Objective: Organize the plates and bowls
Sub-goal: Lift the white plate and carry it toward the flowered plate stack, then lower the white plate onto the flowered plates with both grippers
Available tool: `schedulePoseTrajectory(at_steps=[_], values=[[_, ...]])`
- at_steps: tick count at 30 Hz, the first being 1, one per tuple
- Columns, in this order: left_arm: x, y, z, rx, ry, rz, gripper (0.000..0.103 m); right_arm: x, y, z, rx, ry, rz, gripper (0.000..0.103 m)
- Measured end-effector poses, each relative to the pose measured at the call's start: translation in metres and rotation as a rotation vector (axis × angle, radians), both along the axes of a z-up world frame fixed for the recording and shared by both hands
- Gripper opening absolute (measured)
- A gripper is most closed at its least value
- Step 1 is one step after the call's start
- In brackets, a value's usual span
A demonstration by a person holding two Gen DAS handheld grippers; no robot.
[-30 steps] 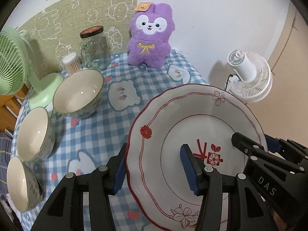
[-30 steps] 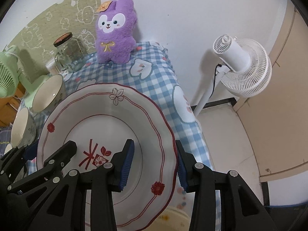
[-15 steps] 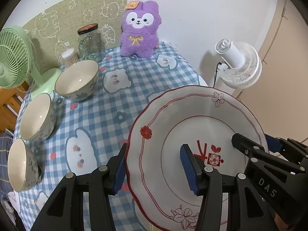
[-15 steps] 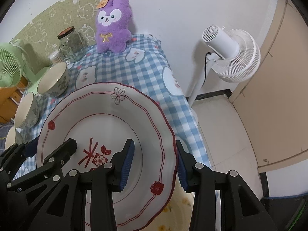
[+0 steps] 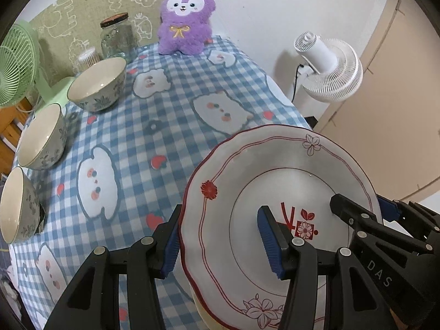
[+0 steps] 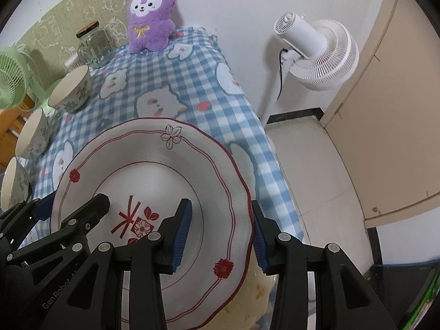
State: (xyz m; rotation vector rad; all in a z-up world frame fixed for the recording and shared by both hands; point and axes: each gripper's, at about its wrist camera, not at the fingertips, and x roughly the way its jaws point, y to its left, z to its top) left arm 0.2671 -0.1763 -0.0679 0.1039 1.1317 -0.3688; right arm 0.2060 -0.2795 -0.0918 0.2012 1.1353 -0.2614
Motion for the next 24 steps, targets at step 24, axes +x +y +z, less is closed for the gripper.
schedulePoseTrajectory(at_steps=[24], values=[[-0.039, -0.007, -0.019, 0.052, 0.028, -0.064, 0.036, -0.051, -0.007, -0.029, 0.073, 0.074, -0.095, 0.044]])
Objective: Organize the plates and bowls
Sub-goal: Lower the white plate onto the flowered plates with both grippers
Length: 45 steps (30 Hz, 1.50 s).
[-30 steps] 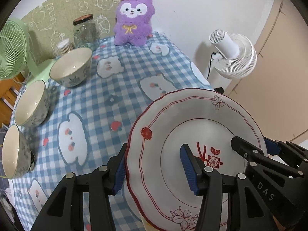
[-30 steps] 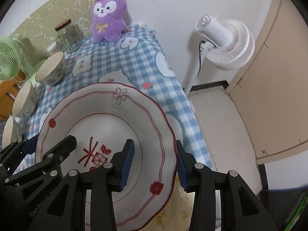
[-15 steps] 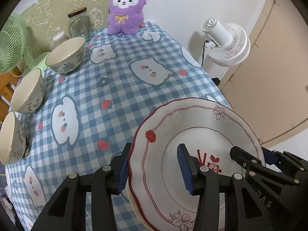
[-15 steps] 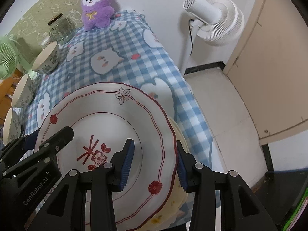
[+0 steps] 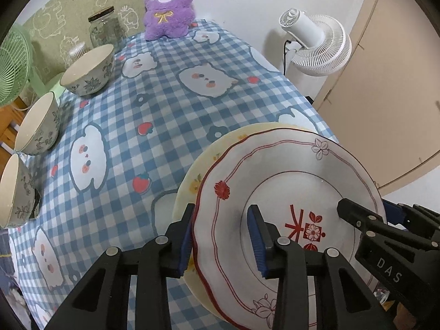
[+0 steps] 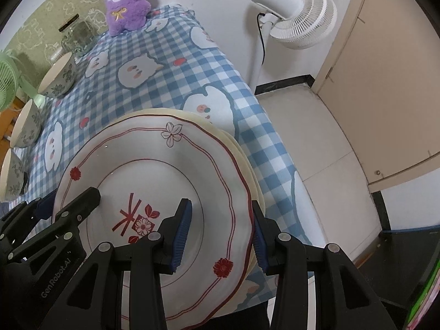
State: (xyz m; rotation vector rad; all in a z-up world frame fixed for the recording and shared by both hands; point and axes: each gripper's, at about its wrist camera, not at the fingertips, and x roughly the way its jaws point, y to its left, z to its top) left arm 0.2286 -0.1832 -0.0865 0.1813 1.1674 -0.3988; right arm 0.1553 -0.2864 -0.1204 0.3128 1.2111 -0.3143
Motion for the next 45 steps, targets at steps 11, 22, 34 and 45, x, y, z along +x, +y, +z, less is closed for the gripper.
schedulePoseTrajectory(at_steps=[11, 22, 34, 45], values=[[-0.006, -0.004, -0.001, 0.034, -0.028, 0.0, 0.037, -0.003, 0.002, 0.0, -0.018, 0.001, -0.018, 0.045], [-0.009, -0.009, -0.002, 0.067, -0.033, 0.004, 0.039, 0.002, 0.011, -0.004, -0.1, 0.042, 0.01, 0.049], [-0.005, -0.012, -0.004, 0.112, -0.069, 0.017, 0.046, 0.011, 0.014, -0.004, -0.1, 0.023, 0.025, 0.051], [0.001, -0.019, -0.008, 0.123, -0.078, -0.008, 0.054, 0.018, 0.008, -0.005, -0.109, 0.034, 0.01, 0.051]])
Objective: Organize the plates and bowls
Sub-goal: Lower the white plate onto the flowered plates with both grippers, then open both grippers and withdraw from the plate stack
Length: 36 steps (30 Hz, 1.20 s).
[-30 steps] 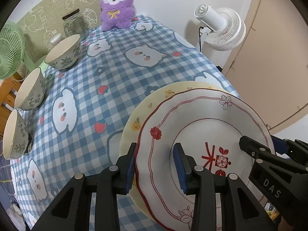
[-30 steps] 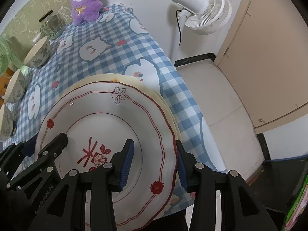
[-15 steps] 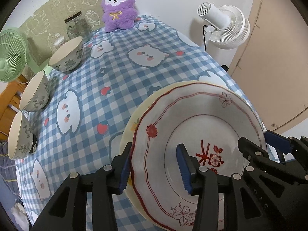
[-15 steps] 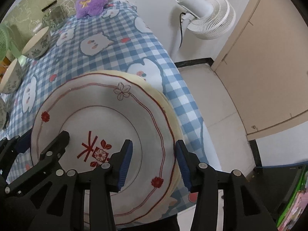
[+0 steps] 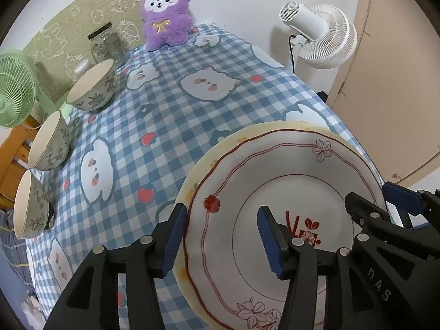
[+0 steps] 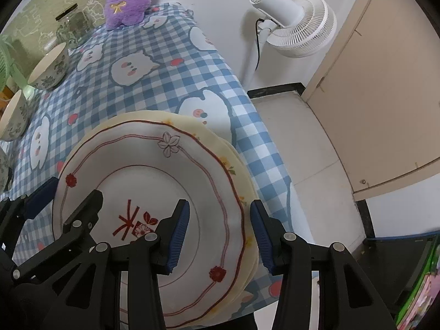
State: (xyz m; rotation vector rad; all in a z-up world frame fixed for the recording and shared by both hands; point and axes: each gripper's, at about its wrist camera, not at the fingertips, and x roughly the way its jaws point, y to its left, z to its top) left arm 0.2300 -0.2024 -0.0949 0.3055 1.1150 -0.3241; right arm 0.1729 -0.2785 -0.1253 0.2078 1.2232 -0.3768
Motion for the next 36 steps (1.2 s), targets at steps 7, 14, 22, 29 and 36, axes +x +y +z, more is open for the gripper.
schedulePoseTrajectory(at_steps=[7, 14, 22, 29, 36], values=[[0.005, 0.004, 0.002, -0.046, 0.038, 0.011, 0.06, -0.001, -0.008, 0.003, 0.063, -0.017, -0.016, 0.051], [0.013, 0.016, 0.004, -0.079, 0.084, 0.049, 0.078, -0.003, -0.013, 0.015, 0.103, -0.072, -0.027, 0.058], [0.011, 0.035, 0.03, -0.105, 0.037, 0.07, 0.08, 0.002, 0.003, 0.048, 0.098, -0.168, 0.015, 0.073], [0.01, 0.061, 0.056, -0.123, -0.029, 0.143, 0.08, 0.013, 0.03, 0.072, 0.07, -0.218, 0.057, 0.074], [0.007, 0.094, 0.08, -0.141, -0.082, 0.206, 0.08, 0.021, 0.06, 0.098, 0.055, -0.24, 0.112, 0.074]])
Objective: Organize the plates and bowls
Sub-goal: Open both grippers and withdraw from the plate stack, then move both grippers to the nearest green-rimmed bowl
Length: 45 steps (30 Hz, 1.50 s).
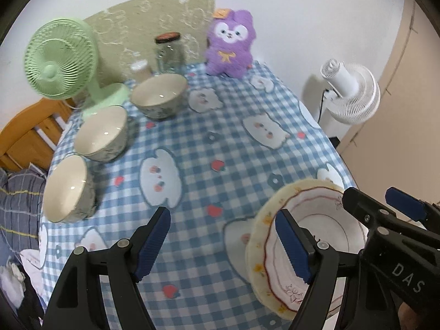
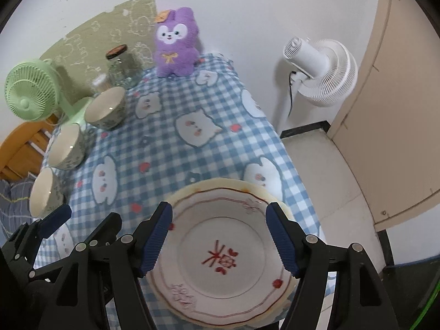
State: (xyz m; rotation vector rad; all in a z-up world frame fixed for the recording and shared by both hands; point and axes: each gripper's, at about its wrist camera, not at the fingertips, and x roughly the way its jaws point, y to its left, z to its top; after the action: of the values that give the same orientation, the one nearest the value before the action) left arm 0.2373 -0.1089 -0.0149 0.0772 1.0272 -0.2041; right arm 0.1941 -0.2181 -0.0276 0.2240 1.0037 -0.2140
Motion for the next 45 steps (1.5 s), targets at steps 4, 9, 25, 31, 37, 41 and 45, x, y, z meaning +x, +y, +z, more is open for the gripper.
schedulePoseTrajectory(at_steps=[4, 9, 25, 31, 37, 41, 45], values=[[-0.001, 0.017, 0.012, -0.005, -0.02, 0.036, 0.08, 0.004, 0.021, 0.013, -0.009, -0.022, 0.043, 0.074], [0.0, 0.044, 0.024, -0.017, -0.055, 0.094, 0.08, 0.013, 0.045, 0.027, -0.038, -0.053, 0.081, 0.081], [0.011, 0.133, 0.034, -0.013, -0.092, 0.237, 0.092, 0.055, 0.146, 0.04, -0.053, -0.1, 0.286, 0.081], [0.021, 0.161, 0.032, -0.012, -0.1, 0.272, 0.094, 0.071, 0.18, 0.04, -0.041, -0.121, 0.342, 0.081], [0.035, 0.19, 0.02, -0.009, -0.083, 0.314, 0.094, 0.095, 0.21, 0.028, -0.007, -0.107, 0.387, 0.081], [0.048, 0.209, 0.007, -0.005, -0.046, 0.352, 0.093, 0.11, 0.229, 0.017, 0.007, -0.093, 0.404, 0.081], [0.06, 0.227, -0.005, -0.002, -0.022, 0.368, 0.091, 0.127, 0.247, 0.004, 0.017, -0.073, 0.41, 0.081]])
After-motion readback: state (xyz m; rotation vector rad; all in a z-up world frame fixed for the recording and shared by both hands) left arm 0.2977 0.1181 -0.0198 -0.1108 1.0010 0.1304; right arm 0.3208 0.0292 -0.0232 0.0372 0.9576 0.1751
